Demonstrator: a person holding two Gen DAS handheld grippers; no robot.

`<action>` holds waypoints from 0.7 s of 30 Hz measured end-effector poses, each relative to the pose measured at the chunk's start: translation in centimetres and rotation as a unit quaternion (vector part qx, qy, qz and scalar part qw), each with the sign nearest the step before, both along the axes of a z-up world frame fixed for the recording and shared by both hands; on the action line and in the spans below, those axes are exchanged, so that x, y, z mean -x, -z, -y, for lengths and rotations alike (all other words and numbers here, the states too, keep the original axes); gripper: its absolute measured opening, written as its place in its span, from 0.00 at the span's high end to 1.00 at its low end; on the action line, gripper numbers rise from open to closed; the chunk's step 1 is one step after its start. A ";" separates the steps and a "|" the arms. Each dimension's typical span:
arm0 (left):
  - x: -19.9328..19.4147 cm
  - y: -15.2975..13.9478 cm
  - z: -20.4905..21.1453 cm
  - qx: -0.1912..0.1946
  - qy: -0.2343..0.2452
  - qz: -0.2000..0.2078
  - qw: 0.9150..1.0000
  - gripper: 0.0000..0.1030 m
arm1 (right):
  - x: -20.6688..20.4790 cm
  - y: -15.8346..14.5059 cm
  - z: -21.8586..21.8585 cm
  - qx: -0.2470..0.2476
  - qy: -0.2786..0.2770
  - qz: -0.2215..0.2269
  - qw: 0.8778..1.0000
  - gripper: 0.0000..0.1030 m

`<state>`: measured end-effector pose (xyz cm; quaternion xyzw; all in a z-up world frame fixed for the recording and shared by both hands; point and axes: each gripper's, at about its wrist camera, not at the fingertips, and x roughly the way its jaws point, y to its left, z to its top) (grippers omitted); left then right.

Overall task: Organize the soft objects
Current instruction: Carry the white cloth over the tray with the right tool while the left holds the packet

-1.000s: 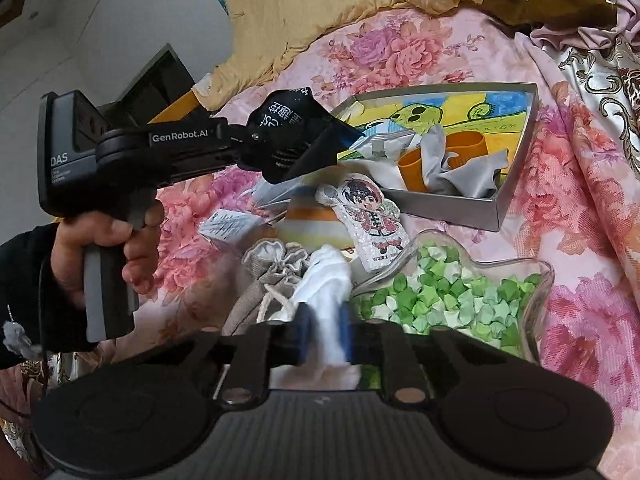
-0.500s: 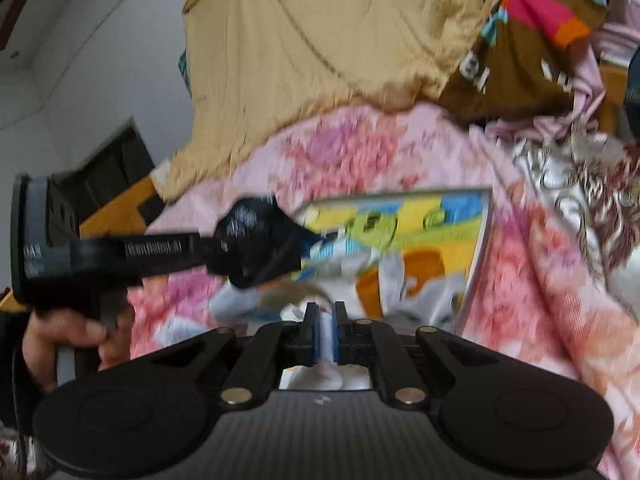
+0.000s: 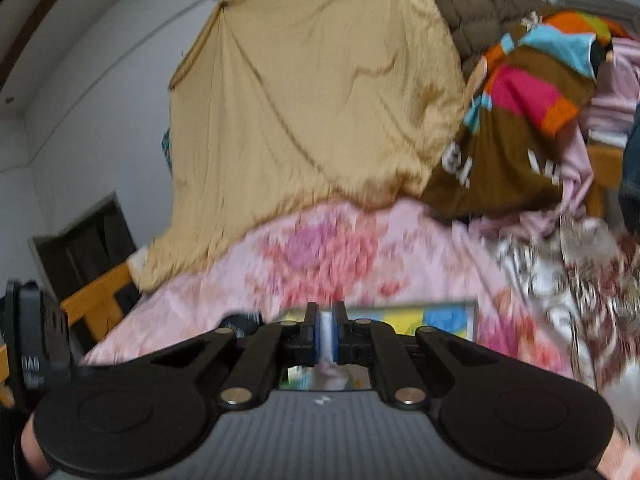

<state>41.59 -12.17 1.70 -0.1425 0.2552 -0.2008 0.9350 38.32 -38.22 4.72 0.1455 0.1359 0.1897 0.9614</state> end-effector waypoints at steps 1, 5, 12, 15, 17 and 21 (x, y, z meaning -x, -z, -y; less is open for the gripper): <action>-0.3 -0.1 0.1 -0.001 -0.001 0.002 1.000 0.91 | -0.4 0.2 0.0 -0.006 0.004 0.006 1.000 0.94; -2.1 -0.1 0.7 -0.009 -0.001 0.011 1.000 0.91 | -2.6 2.1 0.2 -0.034 0.022 -0.002 0.999 0.94; -5.8 1.9 2.5 -0.022 0.000 -0.011 1.000 0.91 | -5.8 5.5 1.4 -0.046 0.065 -0.078 0.994 0.94; -6.8 2.9 2.9 -0.027 -0.002 -0.032 0.999 0.91 | -6.3 6.5 2.0 -0.051 0.070 -0.103 0.991 0.93; -7.3 3.7 3.0 -0.023 -0.002 -0.051 0.998 0.89 | -6.6 6.9 2.1 -0.048 0.066 -0.118 0.990 0.88; -7.6 4.8 3.0 -0.022 -0.008 -0.079 0.997 0.84 | -6.7 7.3 2.1 -0.042 0.063 -0.139 0.987 0.76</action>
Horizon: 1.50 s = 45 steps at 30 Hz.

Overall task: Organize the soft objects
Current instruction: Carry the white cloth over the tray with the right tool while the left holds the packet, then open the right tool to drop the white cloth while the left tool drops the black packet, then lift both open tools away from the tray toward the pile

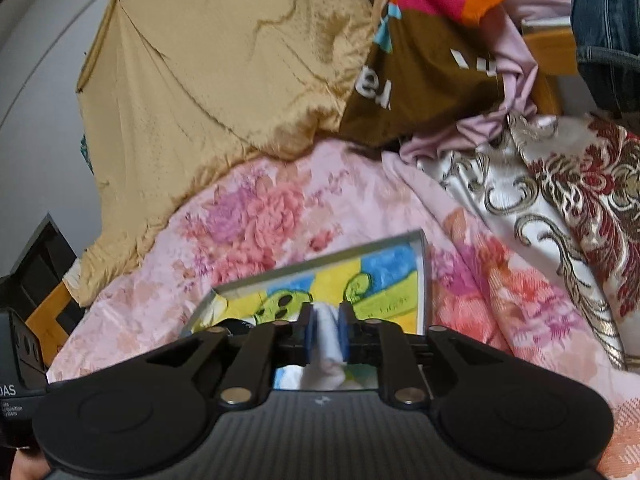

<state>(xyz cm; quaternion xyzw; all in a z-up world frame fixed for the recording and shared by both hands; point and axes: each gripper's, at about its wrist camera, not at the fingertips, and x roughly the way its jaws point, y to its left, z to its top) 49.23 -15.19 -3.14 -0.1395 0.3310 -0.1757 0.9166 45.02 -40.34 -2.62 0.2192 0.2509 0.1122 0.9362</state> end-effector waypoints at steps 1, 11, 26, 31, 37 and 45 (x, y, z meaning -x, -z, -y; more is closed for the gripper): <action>0.0 0.2 -0.1 0.001 -0.003 -0.005 1.000 0.81 | 0.1 0.0 0.0 0.001 0.000 -0.001 1.000 0.72; 0.9 -0.3 -1.3 0.025 -0.040 -0.026 0.999 0.47 | 1.8 -1.6 -0.7 0.029 0.007 0.003 1.000 0.33; 9.9 -5.7 -5.0 0.012 -0.089 0.058 0.994 0.06 | 11.0 -8.2 -1.3 0.063 0.032 0.077 0.995 0.02; 14.1 -7.8 -6.4 0.017 -0.091 0.085 0.992 0.01 | 14.6 -9.4 -2.5 0.074 0.029 0.086 0.993 0.00; 19.4 -8.1 -7.8 0.024 -0.096 0.095 0.991 0.01 | 18.8 -9.8 -4.3 0.111 0.028 0.093 0.989 0.00; 24.7 -7.5 -9.8 0.019 -0.101 0.085 0.991 0.01 | 23.5 -9.5 -6.0 0.119 0.026 0.096 0.988 0.00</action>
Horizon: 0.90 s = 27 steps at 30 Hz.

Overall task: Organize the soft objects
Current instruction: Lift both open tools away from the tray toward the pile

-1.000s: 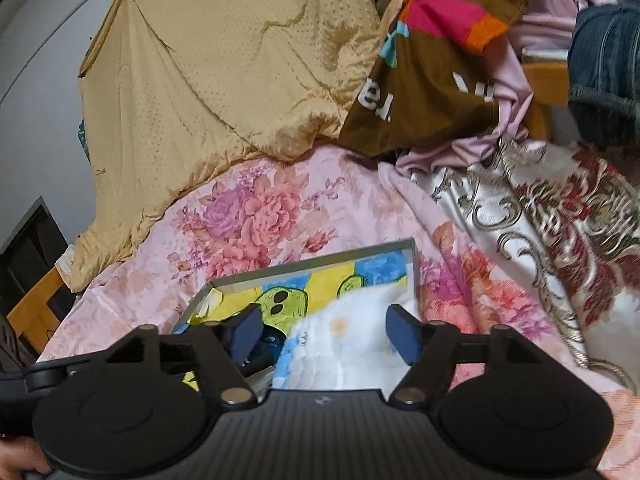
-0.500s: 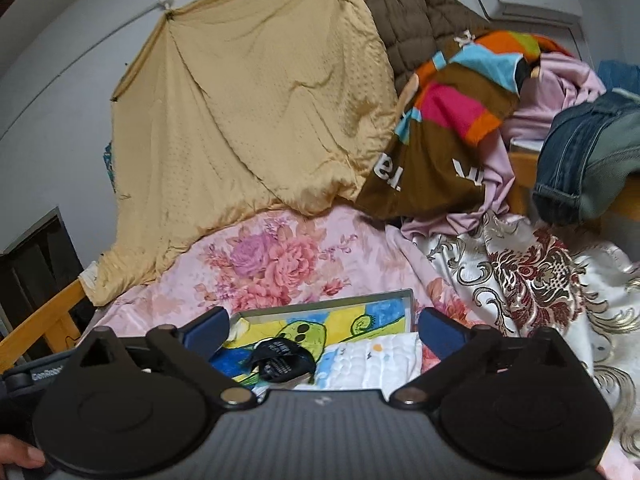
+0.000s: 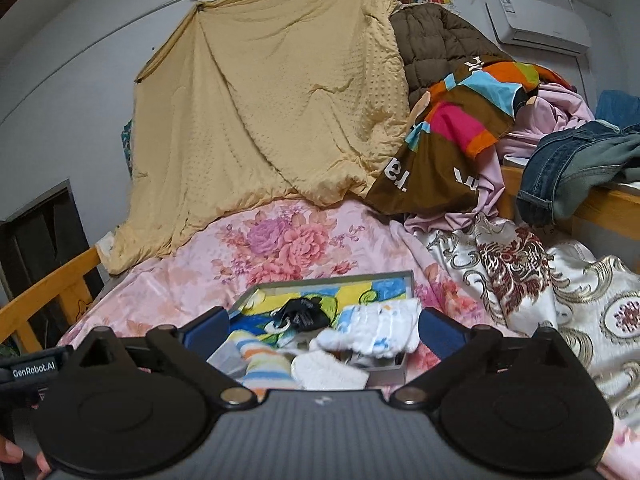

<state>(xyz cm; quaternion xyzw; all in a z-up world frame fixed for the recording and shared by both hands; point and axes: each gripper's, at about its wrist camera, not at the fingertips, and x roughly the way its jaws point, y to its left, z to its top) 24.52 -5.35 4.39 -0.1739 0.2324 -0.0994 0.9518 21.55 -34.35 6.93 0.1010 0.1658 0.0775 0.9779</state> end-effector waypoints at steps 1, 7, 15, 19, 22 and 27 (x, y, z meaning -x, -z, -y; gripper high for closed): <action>0.6 0.0 -0.3 -0.001 0.000 -0.001 1.000 0.01 | 0.4 0.0 -0.3 0.003 0.000 0.001 1.000 0.00; 3.5 0.3 -1.4 -0.018 0.003 -0.008 1.000 0.01 | 2.9 0.6 -1.7 0.007 -0.003 0.005 1.000 0.00; 6.5 1.5 -3.3 -0.050 0.016 -0.017 0.998 0.01 | 4.4 2.9 -3.0 -0.020 -0.022 -0.042 0.999 0.00; 6.9 2.4 -4.2 -0.068 0.023 -0.023 0.997 0.01 | 4.8 4.5 -4.4 0.007 -0.031 -0.073 0.997 0.00; 6.8 3.0 -4.7 -0.074 0.030 -0.027 0.996 0.01 | 4.5 5.6 -6.0 0.047 -0.038 -0.099 0.993 0.00; 6.0 4.5 -5.3 -0.089 0.047 -0.041 0.994 0.01 | 3.7 7.6 -8.7 0.088 -0.068 -0.135 0.985 0.00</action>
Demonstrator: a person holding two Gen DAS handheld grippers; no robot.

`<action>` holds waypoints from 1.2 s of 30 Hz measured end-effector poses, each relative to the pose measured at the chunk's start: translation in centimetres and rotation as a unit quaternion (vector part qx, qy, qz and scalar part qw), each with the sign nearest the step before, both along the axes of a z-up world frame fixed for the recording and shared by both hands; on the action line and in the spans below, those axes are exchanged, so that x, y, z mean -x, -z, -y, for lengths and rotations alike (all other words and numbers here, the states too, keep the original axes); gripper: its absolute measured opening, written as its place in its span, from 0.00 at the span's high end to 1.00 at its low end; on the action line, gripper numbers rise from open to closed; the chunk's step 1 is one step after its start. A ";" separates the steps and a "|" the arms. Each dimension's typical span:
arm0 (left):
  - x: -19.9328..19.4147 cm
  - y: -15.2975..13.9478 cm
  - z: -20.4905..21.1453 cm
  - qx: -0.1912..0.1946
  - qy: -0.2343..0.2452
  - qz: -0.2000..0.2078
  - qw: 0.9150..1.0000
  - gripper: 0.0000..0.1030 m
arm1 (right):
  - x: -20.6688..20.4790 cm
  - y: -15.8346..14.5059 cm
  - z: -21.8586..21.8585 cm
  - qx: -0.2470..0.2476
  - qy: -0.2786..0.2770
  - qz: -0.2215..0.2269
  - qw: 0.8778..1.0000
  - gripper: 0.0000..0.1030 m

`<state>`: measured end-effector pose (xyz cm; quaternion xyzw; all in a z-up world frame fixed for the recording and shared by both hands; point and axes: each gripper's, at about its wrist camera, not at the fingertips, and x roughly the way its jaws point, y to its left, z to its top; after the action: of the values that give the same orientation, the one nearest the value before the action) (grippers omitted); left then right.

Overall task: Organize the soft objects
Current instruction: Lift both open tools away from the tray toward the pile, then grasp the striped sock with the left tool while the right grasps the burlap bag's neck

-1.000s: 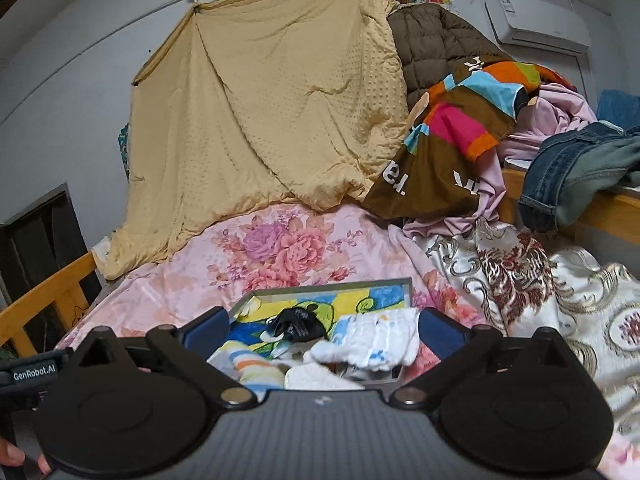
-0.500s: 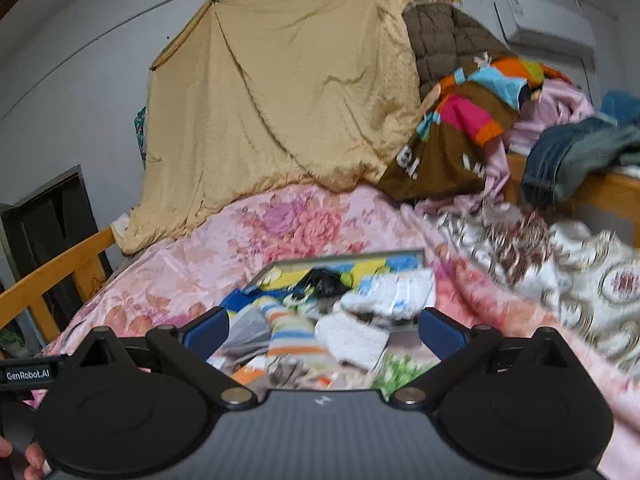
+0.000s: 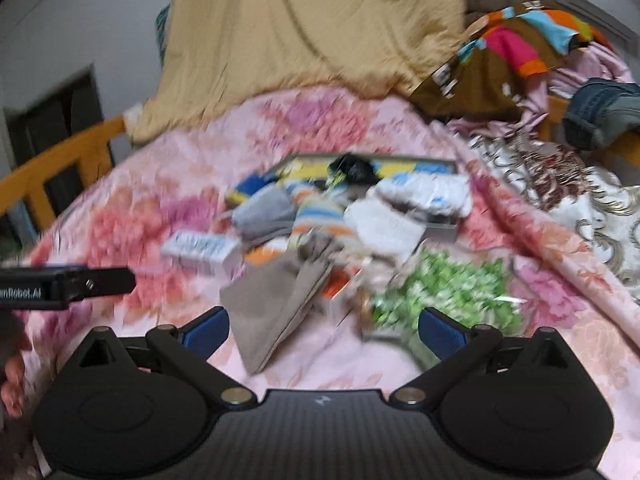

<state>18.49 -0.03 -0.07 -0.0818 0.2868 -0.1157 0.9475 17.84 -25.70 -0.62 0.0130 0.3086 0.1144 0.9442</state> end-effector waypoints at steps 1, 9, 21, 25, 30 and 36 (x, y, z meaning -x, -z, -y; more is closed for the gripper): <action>-0.2 0.3 -0.1 -0.003 0.004 -0.003 1.000 0.01 | -0.1 0.4 -0.4 0.001 -0.006 -0.008 1.000 0.00; -1.5 3.0 -0.3 -0.028 0.044 -0.012 0.999 0.01 | -1.1 2.8 -2.7 0.024 -0.036 -0.054 0.998 0.00; -4.7 4.9 -1.4 -0.020 0.072 -0.026 0.997 0.01 | -3.1 4.3 -3.4 0.023 -0.021 -0.043 0.999 0.00; -6.3 4.7 -1.1 -0.013 0.078 -0.028 0.996 0.01 | -3.6 4.8 -4.2 0.029 -0.035 -0.034 0.998 0.00; -8.1 4.7 -0.3 -0.011 0.098 -0.035 0.995 0.01 | -4.2 5.1 -5.0 0.036 -0.047 -0.021 0.998 0.00; -10.6 4.3 1.2 0.010 0.105 -0.041 0.994 0.01 | -4.8 5.5 -5.1 0.038 -0.043 -0.019 0.998 0.00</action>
<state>29.10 -1.19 -4.33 -0.0654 0.3315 -0.2143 0.9165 22.63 -20.58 -6.12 -0.0343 0.3306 0.1428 0.9323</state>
